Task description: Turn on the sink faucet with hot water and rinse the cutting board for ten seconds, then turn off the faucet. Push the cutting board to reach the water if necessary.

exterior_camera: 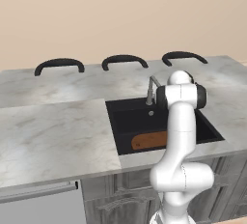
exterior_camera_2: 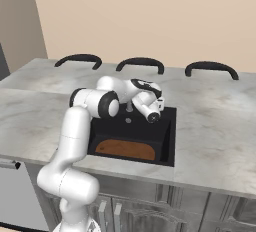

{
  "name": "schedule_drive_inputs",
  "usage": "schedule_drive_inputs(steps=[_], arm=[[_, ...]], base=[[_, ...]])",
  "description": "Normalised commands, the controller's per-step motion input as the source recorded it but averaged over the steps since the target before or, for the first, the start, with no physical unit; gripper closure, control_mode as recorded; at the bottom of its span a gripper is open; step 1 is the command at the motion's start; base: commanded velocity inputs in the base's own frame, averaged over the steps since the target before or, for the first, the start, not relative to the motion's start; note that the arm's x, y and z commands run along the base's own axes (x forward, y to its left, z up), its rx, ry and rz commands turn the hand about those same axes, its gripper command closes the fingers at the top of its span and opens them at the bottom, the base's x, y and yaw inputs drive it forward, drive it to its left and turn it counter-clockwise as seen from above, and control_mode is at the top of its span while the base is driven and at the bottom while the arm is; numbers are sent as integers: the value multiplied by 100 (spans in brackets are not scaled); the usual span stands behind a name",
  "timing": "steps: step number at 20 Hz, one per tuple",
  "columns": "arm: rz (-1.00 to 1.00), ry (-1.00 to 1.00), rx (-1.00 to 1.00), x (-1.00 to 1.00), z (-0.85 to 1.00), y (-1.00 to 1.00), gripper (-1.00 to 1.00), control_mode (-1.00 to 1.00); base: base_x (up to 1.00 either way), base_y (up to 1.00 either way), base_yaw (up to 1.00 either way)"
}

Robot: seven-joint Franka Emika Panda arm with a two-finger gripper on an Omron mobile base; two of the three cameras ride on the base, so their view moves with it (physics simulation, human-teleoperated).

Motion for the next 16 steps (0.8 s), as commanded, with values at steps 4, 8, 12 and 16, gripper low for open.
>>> schedule_drive_inputs(steps=[4,8,12,16], arm=[[1,0,0,-17,-14,-73,100,-100],[2,0,0,-22,-19,-74,100,-100],[2,0,0,-26,-22,-72,100,-100],[2,0,0,-29,-24,-71,100,-100]], base=[[0,0,0],[0,0,0],[0,0,0],[0,0,0]])
